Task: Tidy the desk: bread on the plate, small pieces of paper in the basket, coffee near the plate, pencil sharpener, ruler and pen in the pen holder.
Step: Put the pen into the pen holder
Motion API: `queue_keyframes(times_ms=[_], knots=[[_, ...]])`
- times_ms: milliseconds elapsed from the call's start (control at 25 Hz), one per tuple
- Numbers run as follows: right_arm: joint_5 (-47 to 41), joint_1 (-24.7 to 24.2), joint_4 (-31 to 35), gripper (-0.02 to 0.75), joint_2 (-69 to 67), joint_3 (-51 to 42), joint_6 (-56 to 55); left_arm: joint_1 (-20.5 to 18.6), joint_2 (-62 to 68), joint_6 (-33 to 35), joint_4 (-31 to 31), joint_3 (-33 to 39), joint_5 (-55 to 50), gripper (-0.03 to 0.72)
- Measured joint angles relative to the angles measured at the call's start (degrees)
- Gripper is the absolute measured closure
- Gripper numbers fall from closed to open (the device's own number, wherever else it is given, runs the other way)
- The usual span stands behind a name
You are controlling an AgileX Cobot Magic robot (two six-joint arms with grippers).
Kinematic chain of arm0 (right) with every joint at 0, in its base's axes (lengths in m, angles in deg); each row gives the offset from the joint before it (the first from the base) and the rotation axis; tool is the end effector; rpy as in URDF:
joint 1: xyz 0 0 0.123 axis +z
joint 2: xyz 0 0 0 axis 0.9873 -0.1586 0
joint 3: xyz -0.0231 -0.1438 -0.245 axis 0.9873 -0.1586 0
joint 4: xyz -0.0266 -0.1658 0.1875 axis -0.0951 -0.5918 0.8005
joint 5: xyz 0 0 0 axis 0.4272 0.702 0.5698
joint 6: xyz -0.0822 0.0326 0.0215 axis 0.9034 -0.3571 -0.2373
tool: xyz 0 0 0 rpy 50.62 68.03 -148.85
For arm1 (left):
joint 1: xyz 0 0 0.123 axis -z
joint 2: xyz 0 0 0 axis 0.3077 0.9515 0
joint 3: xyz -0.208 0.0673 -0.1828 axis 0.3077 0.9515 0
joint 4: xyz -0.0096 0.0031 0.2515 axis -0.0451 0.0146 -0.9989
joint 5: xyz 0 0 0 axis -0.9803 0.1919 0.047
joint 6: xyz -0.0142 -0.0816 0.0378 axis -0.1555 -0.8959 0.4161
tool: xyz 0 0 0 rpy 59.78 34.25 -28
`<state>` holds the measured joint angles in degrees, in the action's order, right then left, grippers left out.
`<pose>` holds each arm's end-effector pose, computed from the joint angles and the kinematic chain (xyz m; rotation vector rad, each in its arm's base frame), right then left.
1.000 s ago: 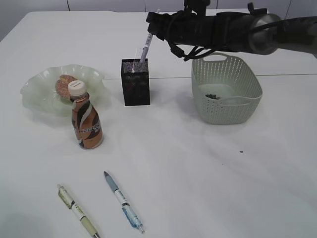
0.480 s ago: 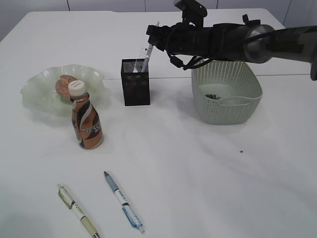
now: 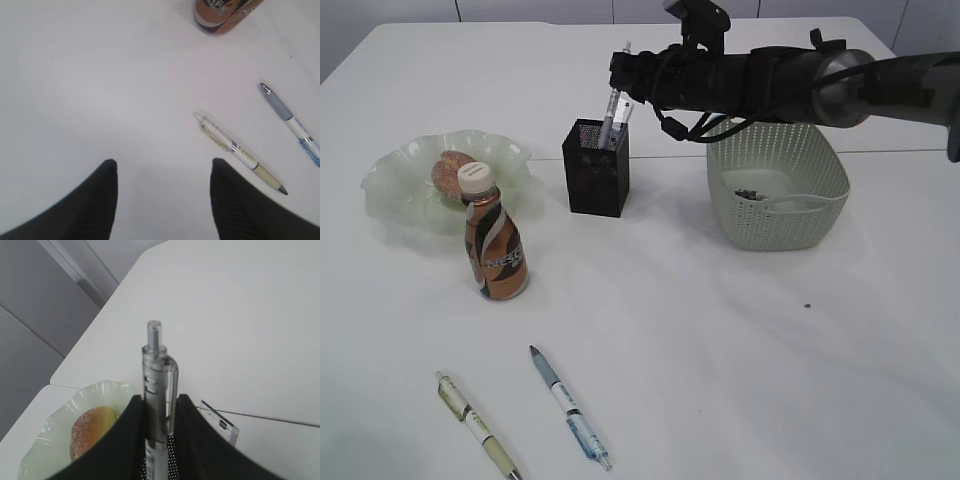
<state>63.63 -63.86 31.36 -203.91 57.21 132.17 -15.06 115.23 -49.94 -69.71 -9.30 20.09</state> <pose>0.5230 0.1958 0.2025 -0.1449 1.8861 0.8644 0.2124 -0.0256 0.2594 0.0078 2.6679 -0.2638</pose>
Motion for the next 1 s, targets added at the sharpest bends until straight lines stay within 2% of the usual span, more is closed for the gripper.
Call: queue_keyframes(times_ms=[200,400,480,840,920,1000], knots=[[-0.09,0.00,0.00,0.583,0.00,0.00,0.75,0.00,0.00,0.00,0.00,0.00,0.00,0.255],[-0.22,0.00,0.00,0.433,0.00,0.00,1.08,0.00,0.00,0.00,0.00,0.00,0.00,0.255],[-0.22,0.00,0.00,0.394,0.00,0.00,1.08,0.00,0.00,0.00,0.00,0.00,0.00,0.255],[-0.11,0.00,-0.85,0.372,3.31,0.00,-0.14,0.00,0.00,0.00,0.00,0.00,0.00,0.255],[-0.11,0.00,-3.76,0.372,5.20,0.00,-4.46,0.00,0.00,0.00,0.00,0.00,0.00,0.255],[-0.11,0.00,-10.79,0.372,6.96,0.00,-11.02,0.00,0.00,0.00,0.00,0.00,0.00,0.255]])
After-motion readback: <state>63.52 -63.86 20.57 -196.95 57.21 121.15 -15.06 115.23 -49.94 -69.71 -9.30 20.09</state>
